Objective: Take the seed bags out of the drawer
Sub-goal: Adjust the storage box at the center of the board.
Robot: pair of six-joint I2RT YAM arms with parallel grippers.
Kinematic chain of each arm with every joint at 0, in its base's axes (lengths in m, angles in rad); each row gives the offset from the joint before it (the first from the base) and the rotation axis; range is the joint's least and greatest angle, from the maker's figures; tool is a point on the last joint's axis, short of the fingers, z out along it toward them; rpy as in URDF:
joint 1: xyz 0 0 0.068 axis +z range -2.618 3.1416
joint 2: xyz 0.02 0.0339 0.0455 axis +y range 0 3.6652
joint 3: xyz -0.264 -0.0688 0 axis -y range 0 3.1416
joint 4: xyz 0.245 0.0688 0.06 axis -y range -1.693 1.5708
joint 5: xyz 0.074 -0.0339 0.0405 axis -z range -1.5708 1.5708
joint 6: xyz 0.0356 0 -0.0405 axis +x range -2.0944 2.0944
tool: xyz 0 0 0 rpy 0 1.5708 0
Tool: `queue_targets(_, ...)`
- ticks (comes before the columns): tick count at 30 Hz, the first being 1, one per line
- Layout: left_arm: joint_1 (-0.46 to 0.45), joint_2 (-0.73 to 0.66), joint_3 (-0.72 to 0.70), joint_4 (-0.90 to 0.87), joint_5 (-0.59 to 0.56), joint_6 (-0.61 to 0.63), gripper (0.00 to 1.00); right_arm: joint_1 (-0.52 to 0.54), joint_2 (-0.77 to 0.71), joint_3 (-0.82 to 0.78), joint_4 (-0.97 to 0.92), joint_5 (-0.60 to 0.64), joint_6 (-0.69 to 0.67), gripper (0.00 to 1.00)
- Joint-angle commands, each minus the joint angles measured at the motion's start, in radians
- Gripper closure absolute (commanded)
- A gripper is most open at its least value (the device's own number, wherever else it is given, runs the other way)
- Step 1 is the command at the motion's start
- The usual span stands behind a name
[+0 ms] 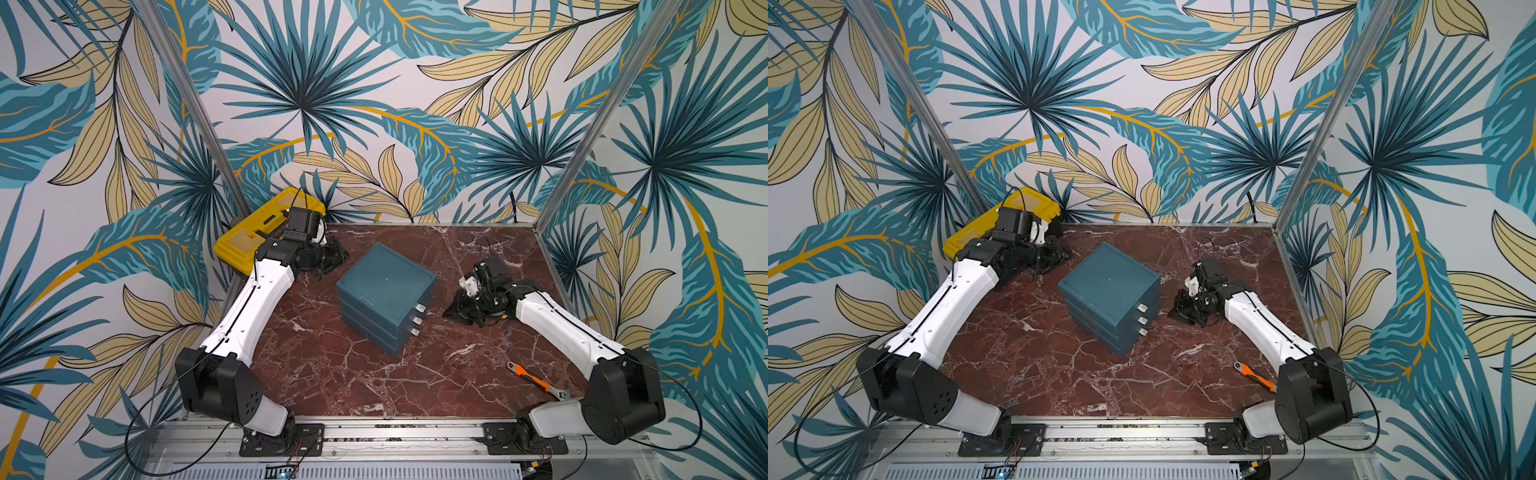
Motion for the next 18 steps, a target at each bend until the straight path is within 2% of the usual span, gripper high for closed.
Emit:
queue_targets(1, 0.006, -0.011, 0.025, -0.052, 0.025, 0.025, 0.71, 0.026, 0.062, 0.054, 0.055, 0.008, 0.020, 0.89)
queue_targets(12, 0.006, -0.098, -0.106, -0.037, 0.007, -0.008, 0.71, 0.061, 0.241, 0.228, 0.055, -0.038, 0.011, 0.90)
queue_targets(18, 0.007, -0.104, -0.116, -0.018, 0.000, -0.019, 0.70, 0.074, 0.289, 0.278, 0.073, -0.051, 0.036, 0.90)
